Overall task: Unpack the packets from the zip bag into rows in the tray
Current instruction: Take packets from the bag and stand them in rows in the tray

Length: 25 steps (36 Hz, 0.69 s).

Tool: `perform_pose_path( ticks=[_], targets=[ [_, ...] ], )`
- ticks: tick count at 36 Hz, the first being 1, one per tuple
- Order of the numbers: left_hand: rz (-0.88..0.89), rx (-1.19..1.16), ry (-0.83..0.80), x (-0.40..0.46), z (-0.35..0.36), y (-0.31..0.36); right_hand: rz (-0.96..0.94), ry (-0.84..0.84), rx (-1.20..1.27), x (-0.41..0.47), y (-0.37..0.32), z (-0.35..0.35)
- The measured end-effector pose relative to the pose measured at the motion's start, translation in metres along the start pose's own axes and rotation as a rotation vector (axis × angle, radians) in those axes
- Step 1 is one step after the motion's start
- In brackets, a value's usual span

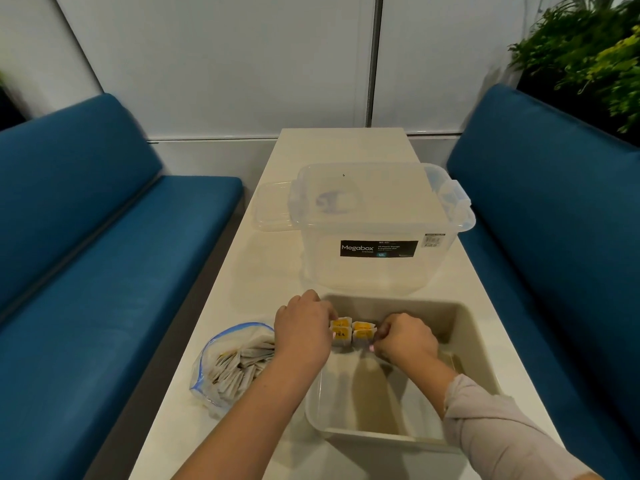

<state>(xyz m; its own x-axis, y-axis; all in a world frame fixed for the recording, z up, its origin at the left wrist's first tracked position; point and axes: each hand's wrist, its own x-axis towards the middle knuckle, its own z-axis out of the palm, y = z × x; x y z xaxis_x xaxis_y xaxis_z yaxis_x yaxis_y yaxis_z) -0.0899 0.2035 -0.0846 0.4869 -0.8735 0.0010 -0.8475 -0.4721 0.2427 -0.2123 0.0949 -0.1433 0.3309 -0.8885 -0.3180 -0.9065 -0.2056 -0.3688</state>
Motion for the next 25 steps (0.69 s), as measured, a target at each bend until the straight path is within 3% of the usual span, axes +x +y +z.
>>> perform_pose_path(
  ticks=[6, 15, 20, 25],
  targets=[
    [-0.032, -0.118, 0.051, -0.003, -0.016, -0.016, -0.029, 0.013, 0.012, -0.007, 0.003, -0.019],
    [-0.220, -0.211, 0.233, -0.036, -0.049, -0.093, -0.245, 0.088, 0.170, -0.034, -0.037, -0.038],
    [-0.302, -0.292, 0.178, -0.062, -0.043, -0.128, -0.438, 0.021, 0.256, -0.060, -0.080, -0.033],
    [-0.362, -0.351, 0.062, -0.085, -0.032, -0.141, -0.629, -0.064, 0.098, -0.079, -0.118, -0.012]
  ],
)
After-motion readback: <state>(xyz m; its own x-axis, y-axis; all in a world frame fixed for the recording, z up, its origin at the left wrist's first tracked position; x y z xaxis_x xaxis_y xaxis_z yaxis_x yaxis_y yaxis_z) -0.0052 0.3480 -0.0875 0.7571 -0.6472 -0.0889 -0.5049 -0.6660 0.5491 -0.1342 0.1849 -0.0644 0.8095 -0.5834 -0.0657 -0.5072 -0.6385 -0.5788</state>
